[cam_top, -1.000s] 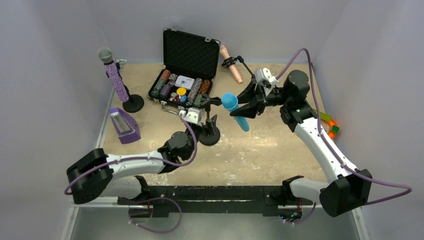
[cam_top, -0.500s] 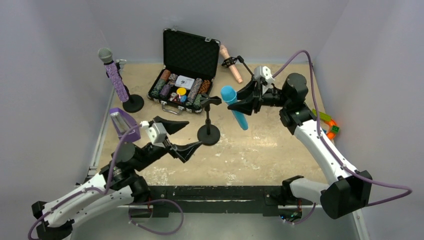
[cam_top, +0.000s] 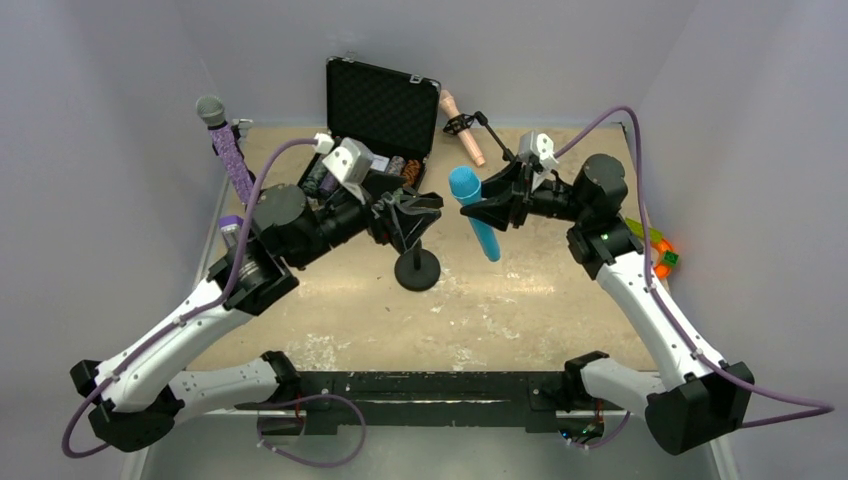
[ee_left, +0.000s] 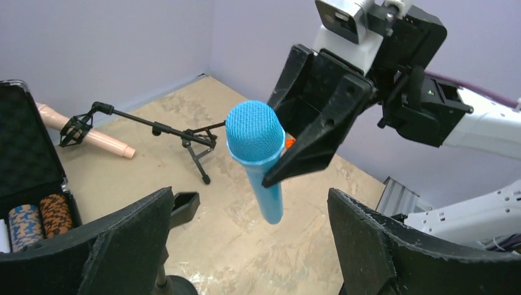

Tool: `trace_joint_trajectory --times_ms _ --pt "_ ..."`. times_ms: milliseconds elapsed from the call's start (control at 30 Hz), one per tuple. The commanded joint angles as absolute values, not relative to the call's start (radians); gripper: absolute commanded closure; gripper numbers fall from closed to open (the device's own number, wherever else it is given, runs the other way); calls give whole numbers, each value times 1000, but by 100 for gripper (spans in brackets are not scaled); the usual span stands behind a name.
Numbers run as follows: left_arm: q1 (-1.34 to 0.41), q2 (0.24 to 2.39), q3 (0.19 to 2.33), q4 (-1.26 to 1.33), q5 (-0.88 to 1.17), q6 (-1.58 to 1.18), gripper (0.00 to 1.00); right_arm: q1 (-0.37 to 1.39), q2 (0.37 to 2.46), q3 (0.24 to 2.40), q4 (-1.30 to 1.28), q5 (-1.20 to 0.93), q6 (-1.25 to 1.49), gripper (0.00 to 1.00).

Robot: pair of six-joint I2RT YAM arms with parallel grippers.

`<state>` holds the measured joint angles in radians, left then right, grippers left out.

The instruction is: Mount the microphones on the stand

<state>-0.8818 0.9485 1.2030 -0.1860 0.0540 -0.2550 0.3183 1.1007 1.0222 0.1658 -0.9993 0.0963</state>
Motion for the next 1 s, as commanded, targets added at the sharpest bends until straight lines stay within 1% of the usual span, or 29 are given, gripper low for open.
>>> trace_joint_trajectory --times_ms 0,67,200,333,567,633,700,733,767,800,833,900,933,967 --pt "-868 1028 1297 -157 128 -421 1 314 1074 1064 223 -1093 121 100" --pt "-868 1056 1286 -82 144 -468 1 314 1080 1075 228 -1100 141 100" --pt "-870 1119 1289 -24 162 -510 3 314 1084 1074 287 -1125 211 100" --pt "-872 1167 1301 58 185 -540 5 314 1086 1067 295 -1131 216 100" --pt "-873 1232 1331 57 117 -552 17 314 1082 1051 322 -1164 231 100" --pt "-873 1239 1332 63 110 -555 24 314 1084 1051 322 -1169 232 100" --pt "-873 1246 1334 74 125 -555 34 314 1087 1049 324 -1172 236 100" --pt "-873 1249 1337 75 134 -555 41 314 1088 1047 326 -1172 237 100" --pt "-873 1254 1339 76 145 -554 50 314 1089 1046 327 -1172 238 100" --pt "-873 1254 1340 75 151 -552 59 314 1089 1045 327 -1170 238 96" --pt "-873 1252 1338 77 161 -551 67 314 1089 1043 328 -1168 238 89" --pt "-873 1243 1336 78 168 -551 81 314 1088 1034 326 -1162 231 71" --pt "-872 1234 1335 77 166 -549 84 314 1086 1029 316 -1160 216 59" --pt "-871 1223 1336 76 164 -543 86 314 1085 1023 302 -1159 200 54"
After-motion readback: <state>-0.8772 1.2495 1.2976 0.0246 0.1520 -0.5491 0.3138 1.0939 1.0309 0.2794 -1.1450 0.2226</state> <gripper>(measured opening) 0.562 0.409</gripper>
